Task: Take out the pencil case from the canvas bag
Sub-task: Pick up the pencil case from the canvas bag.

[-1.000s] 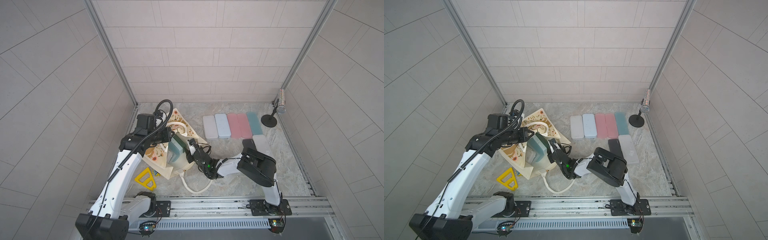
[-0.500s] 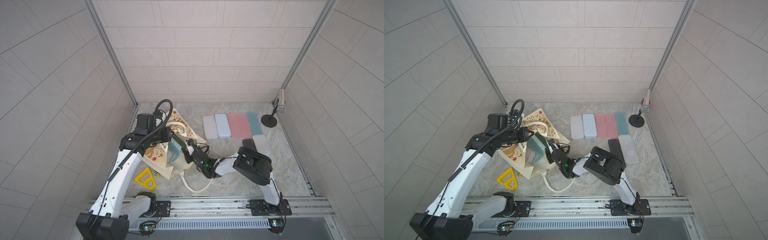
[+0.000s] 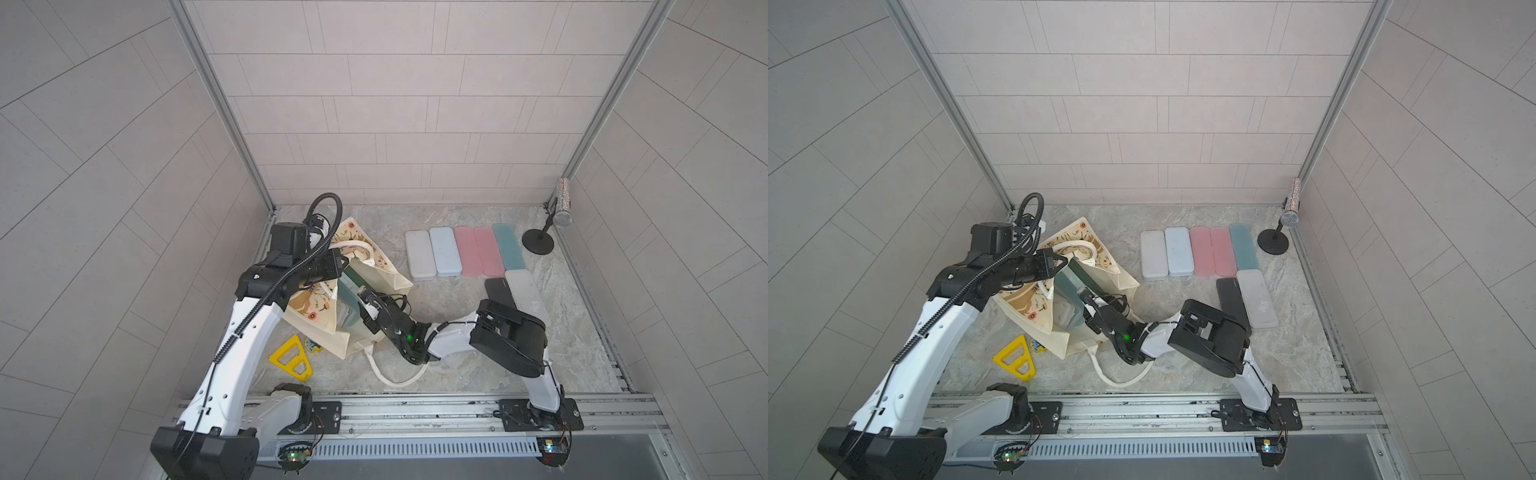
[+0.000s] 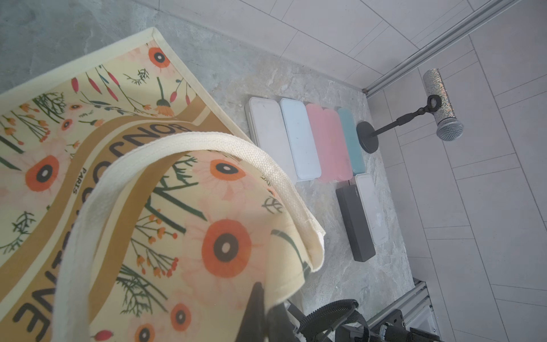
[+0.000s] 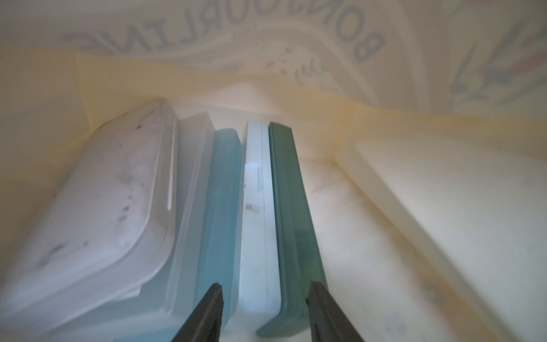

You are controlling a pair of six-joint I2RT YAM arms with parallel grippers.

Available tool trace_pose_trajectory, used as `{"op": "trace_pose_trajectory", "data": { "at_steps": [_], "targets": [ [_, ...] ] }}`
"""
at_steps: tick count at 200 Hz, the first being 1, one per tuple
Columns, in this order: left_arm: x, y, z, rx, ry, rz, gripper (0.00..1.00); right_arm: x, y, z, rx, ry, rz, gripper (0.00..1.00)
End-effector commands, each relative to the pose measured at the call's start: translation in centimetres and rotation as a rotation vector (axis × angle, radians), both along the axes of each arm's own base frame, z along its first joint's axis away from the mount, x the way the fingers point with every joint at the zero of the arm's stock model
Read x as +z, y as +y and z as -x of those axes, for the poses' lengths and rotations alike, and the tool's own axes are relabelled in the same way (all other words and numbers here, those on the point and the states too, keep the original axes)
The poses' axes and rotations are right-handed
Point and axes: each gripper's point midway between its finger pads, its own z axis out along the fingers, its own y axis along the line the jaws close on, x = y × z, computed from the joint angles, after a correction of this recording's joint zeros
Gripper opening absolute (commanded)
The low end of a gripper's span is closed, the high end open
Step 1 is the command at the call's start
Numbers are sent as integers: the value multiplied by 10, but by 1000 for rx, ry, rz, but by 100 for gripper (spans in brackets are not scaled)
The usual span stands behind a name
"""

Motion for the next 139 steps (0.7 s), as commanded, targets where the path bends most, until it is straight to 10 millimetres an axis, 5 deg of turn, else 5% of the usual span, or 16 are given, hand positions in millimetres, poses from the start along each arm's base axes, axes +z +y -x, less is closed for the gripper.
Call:
{"op": "trace_pose_trajectory", "data": {
  "at_steps": [1, 139],
  "targets": [
    [51, -11, 3, -47, -146, 74, 0, 37, 1, -5, -21, -47, -30, 50],
    [42, -9, 5, -48, -134, 61, 0, -13, -23, -23, -76, 205, -144, 42]
  ]
}}
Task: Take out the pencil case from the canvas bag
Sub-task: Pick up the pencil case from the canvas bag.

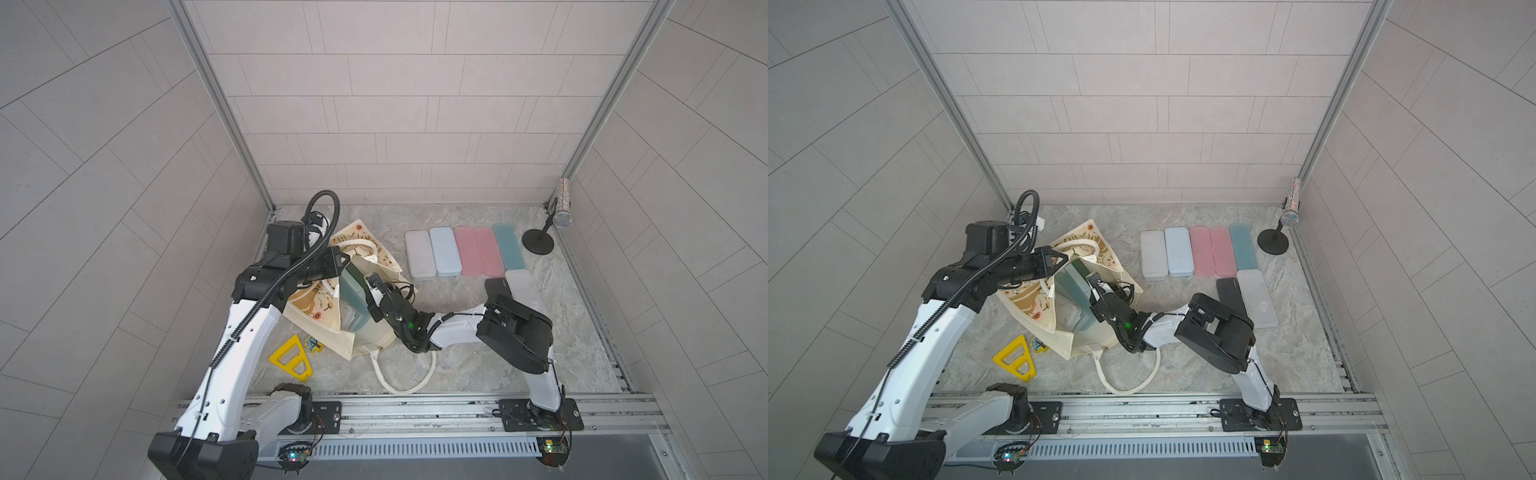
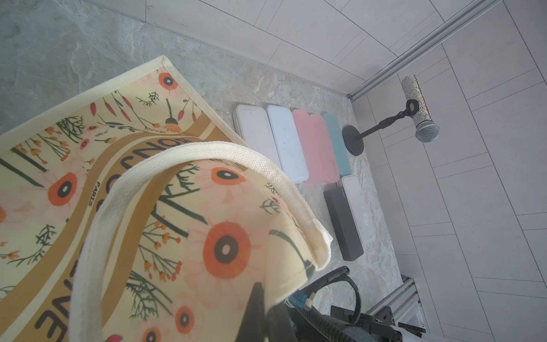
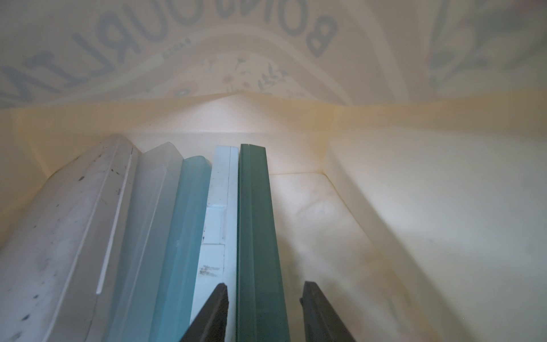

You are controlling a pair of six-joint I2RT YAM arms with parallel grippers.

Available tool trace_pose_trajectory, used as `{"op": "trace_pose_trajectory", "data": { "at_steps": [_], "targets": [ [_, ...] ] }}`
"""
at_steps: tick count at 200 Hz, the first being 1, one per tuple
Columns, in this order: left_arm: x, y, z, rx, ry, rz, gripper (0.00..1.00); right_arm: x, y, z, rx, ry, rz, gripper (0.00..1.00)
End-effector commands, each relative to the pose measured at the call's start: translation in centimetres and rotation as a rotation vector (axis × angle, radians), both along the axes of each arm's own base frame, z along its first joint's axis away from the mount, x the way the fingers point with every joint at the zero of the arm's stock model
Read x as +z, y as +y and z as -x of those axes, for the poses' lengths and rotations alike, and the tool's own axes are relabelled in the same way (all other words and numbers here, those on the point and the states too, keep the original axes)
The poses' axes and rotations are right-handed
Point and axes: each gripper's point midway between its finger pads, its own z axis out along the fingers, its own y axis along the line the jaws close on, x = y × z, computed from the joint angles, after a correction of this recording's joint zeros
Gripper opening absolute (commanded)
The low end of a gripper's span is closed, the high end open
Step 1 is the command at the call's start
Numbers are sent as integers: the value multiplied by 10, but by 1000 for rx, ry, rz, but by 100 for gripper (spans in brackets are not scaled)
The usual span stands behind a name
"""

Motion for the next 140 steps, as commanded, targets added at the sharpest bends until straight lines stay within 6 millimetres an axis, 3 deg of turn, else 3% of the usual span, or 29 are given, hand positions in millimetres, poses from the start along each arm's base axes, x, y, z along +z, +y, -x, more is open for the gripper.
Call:
{"op": "trace_pose_trajectory", "data": {
  "at_steps": [1, 24, 70, 123, 140],
  "targets": [
    [32, -6, 2, -28, -109, 40, 0, -12, -2, 3, 13, 90, -63, 42],
    [30, -6, 1, -28, -103, 38, 0, -26, -5, 7, 9, 127, -81, 40],
    [29, -6, 0, -26, -96, 39, 0, -35, -7, 10, 9, 172, -111, 36],
    [28, -5, -1, -23, -97, 35, 0, -33, -7, 12, 25, 193, -151, 17],
    [27, -5, -1, -25, -95, 31, 0, -25, -11, 13, 23, 174, -145, 17]
  ]
}}
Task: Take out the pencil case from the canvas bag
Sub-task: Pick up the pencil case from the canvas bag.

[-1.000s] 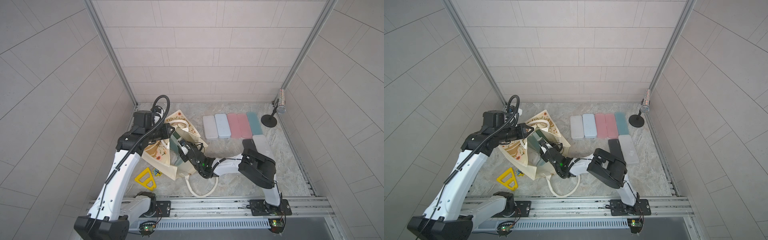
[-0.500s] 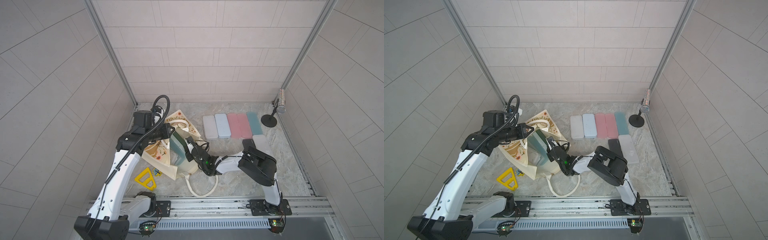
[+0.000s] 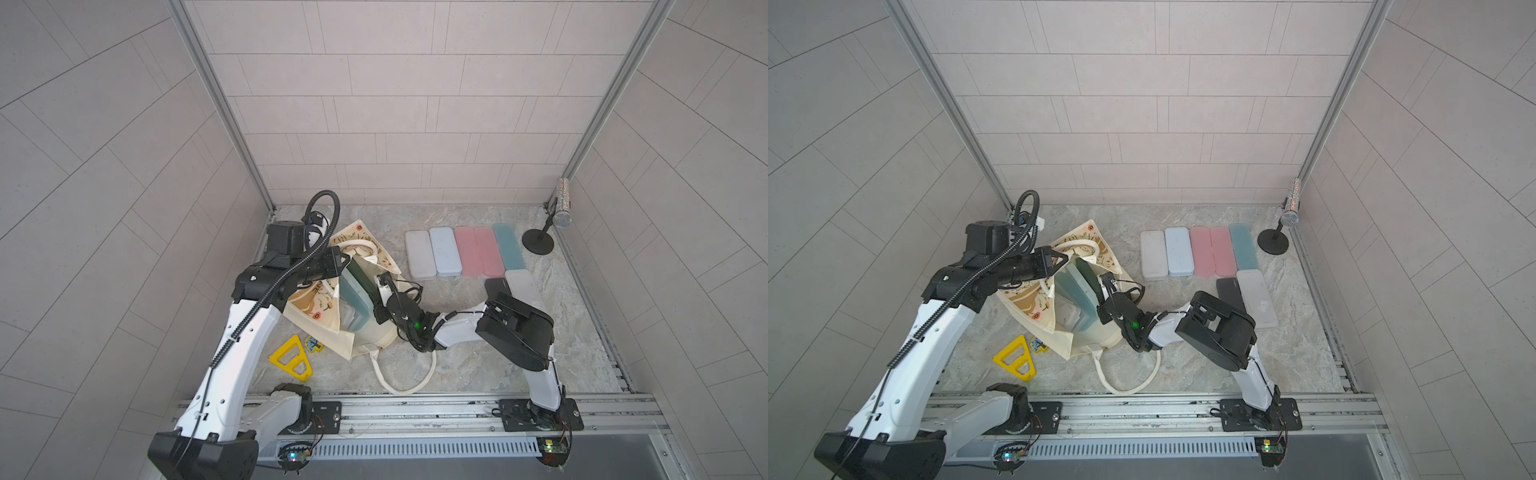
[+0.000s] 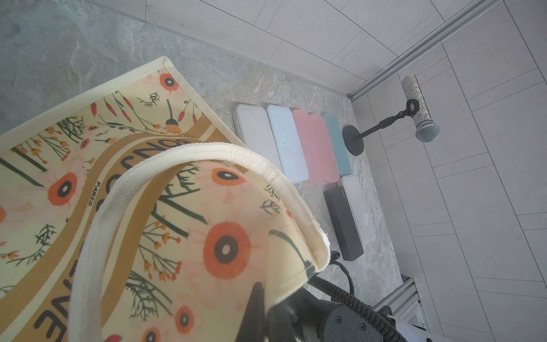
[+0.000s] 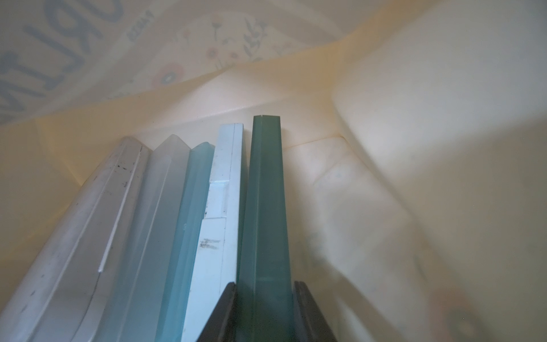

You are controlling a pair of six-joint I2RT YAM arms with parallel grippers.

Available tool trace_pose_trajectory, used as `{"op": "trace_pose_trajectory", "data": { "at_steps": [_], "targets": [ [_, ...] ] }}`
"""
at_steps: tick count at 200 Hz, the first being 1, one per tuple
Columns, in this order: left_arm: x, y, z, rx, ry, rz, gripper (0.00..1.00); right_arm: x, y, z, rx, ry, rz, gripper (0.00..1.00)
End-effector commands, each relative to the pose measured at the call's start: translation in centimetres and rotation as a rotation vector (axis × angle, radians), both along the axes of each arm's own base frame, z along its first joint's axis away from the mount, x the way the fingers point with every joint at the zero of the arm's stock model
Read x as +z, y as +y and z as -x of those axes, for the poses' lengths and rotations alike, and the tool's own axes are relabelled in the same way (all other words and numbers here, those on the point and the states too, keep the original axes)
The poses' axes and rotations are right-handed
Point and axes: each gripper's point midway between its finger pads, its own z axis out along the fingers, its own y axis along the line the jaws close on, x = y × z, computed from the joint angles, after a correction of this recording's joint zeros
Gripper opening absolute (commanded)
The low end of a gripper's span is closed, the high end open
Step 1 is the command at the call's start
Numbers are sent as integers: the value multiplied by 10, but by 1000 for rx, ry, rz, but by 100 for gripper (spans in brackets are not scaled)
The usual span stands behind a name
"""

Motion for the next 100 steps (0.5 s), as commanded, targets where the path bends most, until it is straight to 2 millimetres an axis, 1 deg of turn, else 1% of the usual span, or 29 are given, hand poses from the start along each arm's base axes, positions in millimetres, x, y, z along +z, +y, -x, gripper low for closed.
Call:
{"op": "trace_pose_trajectory", "data": {
  "at_steps": [1, 26, 39, 62, 83, 100],
  "targets": [
    [28, -5, -2, -24, -97, 31, 0, -5, -6, 7, 11, 20, 16, 17],
    [26, -4, -3, -20, -95, 23, 0, 11, -12, 12, 21, -20, 49, 17],
    [25, -4, -4, -20, -94, 18, 0, 18, -17, 20, 23, -42, 86, 17],
    [23, -3, -4, -21, -93, 10, 0, 24, -29, 35, 28, -66, 162, 17],
    [22, -3, -5, -20, -92, 6, 0, 21, -39, 50, 46, -51, 213, 17],
    [21, -3, -5, -18, -89, 5, 0, 11, -45, 61, 56, -24, 244, 17]
  ]
}}
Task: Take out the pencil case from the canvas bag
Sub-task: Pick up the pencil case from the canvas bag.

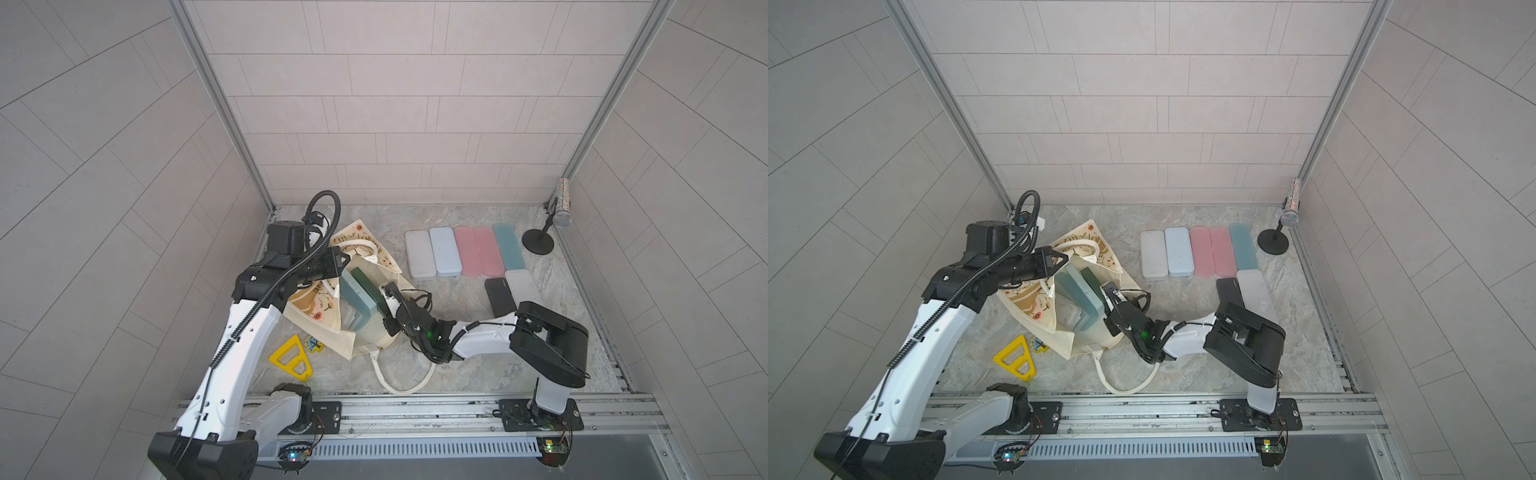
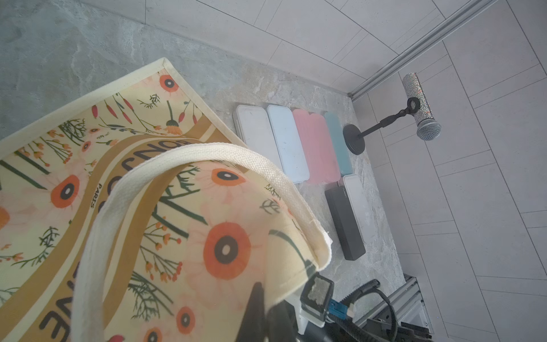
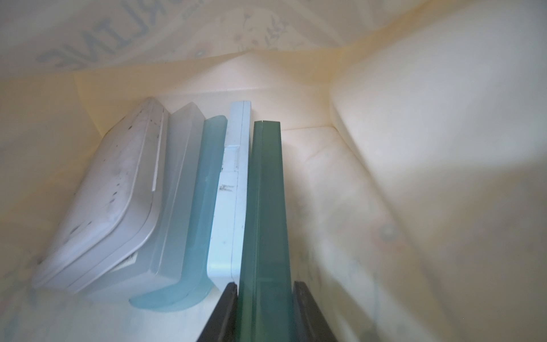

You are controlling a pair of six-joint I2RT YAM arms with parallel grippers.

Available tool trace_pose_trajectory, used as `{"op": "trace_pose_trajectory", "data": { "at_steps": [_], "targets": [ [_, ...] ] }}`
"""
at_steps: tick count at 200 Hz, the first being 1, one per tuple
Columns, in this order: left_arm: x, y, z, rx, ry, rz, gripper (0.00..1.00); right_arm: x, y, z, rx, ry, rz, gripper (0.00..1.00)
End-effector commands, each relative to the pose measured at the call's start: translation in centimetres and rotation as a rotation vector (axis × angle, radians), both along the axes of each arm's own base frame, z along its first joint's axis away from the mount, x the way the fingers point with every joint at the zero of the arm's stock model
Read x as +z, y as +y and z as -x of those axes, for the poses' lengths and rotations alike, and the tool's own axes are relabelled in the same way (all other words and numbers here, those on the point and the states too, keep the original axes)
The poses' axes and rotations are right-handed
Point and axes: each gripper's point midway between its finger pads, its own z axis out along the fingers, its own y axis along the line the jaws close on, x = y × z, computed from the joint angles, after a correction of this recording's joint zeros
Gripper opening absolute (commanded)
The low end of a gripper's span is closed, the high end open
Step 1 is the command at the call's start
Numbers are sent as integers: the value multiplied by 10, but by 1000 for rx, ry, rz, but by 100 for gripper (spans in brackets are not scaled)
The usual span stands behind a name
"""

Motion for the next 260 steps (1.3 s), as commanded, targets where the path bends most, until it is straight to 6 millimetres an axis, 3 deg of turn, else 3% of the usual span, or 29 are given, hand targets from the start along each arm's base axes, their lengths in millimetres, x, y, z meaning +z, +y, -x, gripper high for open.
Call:
{"op": "trace_pose_trajectory", "data": {
  "at_steps": [1, 30, 76, 106, 134, 155, 184, 230, 240, 243, 260],
  "targets": [
    [21, -3, -5, -16, -83, 15, 0, -7, -13, 12, -3, 7, 78, 17],
    [21, -3, -5, -15, -84, 14, 0, -19, -16, 24, 5, 27, 85, 21],
    [22, -4, -2, -15, -84, 21, 0, -23, -4, 14, 2, 36, 58, 44],
    [24, -3, -1, -15, -88, 23, 0, -26, 4, 9, 14, 46, 42, 43],
    [24, -2, 0, -13, -89, 15, 0, -25, 5, 9, 18, 50, 28, 33],
    [23, -1, -1, -5, -89, 7, 0, -14, -1, 9, 6, 34, 28, 25],
    [22, 8, -6, 22, -106, -56, 0, 10, -17, 15, -5, 17, 23, 23],
    [26, 38, -25, 133, -152, -227, 0, 40, -50, 51, 85, 48, -20, 19],
    [30, 43, -29, 146, -162, -258, 0, 56, -54, 60, 124, 37, -52, 19],
    [30, 44, -29, 149, -164, -266, 0, 47, -61, 65, 129, 50, -35, 19],
    [38, 46, -33, 148, -197, -290, 0, 61, -76, 77, 154, 40, -45, 18]
  ]
}}
